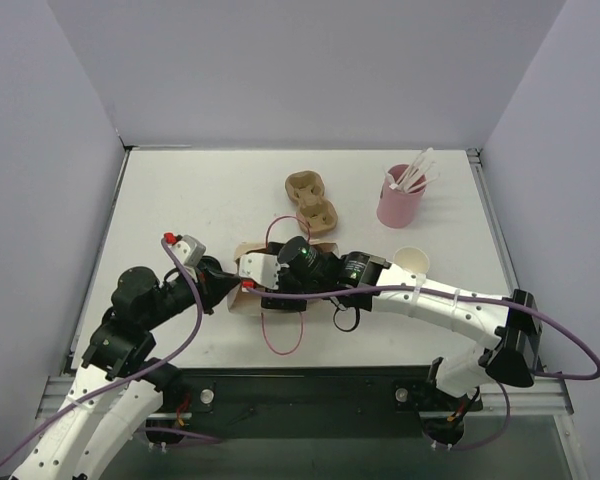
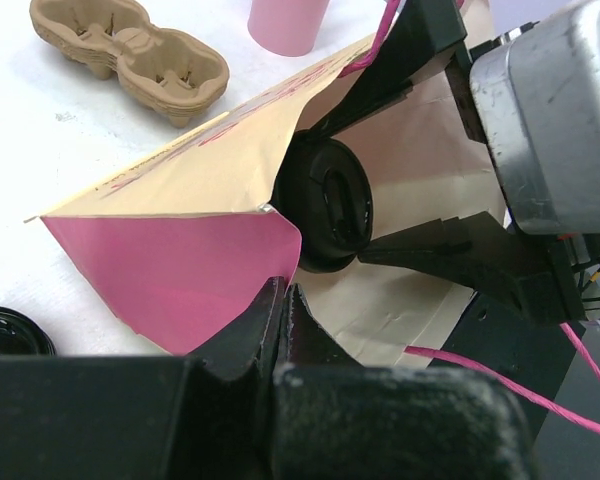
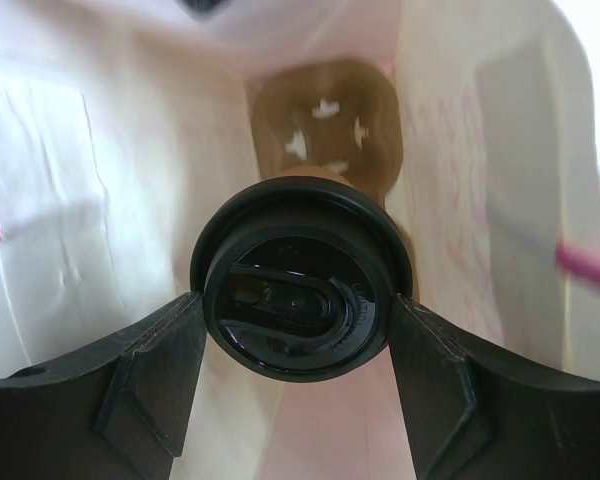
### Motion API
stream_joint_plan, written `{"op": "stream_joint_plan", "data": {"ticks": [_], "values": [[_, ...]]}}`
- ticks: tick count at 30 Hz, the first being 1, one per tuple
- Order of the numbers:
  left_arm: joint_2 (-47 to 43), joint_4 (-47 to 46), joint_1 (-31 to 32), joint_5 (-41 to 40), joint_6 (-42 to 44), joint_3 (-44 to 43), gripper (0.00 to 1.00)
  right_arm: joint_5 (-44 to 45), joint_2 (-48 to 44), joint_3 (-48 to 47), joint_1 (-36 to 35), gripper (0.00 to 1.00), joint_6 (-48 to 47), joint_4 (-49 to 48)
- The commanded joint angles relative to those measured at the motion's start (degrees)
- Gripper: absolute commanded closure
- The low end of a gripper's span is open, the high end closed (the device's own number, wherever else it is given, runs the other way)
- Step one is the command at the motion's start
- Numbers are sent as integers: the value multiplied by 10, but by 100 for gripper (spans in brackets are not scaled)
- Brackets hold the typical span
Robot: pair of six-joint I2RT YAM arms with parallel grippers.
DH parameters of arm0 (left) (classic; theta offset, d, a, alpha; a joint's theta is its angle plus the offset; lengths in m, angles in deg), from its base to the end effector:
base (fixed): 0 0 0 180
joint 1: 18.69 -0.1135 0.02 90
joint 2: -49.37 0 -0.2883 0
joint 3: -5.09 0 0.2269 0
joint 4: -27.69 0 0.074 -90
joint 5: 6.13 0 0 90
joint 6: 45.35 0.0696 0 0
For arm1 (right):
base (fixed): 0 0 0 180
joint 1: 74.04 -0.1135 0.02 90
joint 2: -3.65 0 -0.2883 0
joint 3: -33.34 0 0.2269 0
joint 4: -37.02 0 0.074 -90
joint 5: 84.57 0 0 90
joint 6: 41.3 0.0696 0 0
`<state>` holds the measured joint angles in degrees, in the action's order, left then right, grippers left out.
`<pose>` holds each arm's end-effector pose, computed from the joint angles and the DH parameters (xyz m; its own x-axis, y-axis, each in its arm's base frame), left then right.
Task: Pack the takeout coffee
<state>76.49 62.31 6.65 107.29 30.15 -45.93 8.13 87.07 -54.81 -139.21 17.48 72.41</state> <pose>0.0842 -0.0705 0.3112 -0.3495 -0.0887 -0.9327 0.6798 0.6610 -0.3176 0.1443 0.3041 0.3454 0.2779 -0.6323 -0.7232 -0.8717 0.1503 -0.4664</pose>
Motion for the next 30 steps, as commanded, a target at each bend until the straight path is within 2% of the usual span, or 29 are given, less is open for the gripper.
{"op": "stream_joint_plan", "data": {"ticks": [1, 7, 16, 26, 30], "values": [[-5, -6, -3, 4, -2, 1, 100, -53, 21, -7, 9, 53, -28, -63], [-3, -3, -3, -6, -16, -3, 100, -63, 58, 9, 31, 54, -28, -128], [-11, 8, -3, -14, -25, -11, 100, -4, 85, 34, 50, 54, -21, -173], [-17, 31, -3, 1, -2, -16, 100, -17, -7, 40, 38, 53, -52, -119], [-11, 43, -3, 27, 25, -25, 100, -44, -51, 79, 38, 53, -101, -105]]}}
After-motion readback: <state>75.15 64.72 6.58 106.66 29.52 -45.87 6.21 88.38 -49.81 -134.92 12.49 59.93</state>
